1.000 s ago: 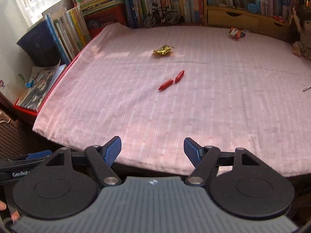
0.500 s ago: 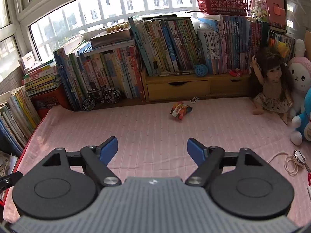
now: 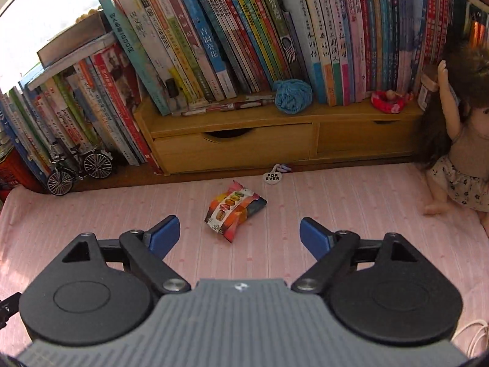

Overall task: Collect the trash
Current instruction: 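Move both tools back toward the macaron packet and gold wrapper on the bed, then grasp the macaron snack packet with the right tool while the left grasps the gold wrapper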

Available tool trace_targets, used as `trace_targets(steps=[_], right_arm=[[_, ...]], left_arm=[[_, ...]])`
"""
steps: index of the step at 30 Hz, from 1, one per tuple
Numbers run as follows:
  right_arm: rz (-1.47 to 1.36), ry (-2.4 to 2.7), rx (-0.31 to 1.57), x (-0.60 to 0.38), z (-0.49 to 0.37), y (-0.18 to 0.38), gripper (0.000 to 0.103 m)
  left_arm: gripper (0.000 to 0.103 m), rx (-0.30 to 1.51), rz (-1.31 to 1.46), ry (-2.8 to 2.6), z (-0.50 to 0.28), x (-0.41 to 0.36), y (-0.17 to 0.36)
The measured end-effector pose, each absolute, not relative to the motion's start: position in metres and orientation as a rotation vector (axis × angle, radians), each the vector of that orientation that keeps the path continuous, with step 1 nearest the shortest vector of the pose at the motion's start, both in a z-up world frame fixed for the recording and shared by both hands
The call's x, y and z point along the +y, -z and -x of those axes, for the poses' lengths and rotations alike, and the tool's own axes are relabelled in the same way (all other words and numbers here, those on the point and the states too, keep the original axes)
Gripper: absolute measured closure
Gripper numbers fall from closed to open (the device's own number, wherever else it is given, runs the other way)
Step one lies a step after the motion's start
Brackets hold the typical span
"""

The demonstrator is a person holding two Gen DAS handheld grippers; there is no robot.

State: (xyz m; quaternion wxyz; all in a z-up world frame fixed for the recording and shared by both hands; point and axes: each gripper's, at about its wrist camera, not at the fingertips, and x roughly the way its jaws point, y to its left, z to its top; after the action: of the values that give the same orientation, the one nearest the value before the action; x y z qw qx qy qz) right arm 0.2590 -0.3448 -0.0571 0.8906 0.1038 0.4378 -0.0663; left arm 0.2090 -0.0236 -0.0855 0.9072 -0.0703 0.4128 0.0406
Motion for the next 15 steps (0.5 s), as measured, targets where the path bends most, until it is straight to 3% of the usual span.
trace_targets(steps=[13,15], right_arm=[[-0.291,0.140,1.048,-0.354,-0.344,0.141,0.012],[-0.276,0.119,1.075,-0.349,-0.351,0.150,0.012]], left_arm=[[0.012,0.989,0.109,-0.210,-0.257,-0.043,0.143],[0.018,1.034,0.131,-0.217,-0.258,-0.044,0.150]])
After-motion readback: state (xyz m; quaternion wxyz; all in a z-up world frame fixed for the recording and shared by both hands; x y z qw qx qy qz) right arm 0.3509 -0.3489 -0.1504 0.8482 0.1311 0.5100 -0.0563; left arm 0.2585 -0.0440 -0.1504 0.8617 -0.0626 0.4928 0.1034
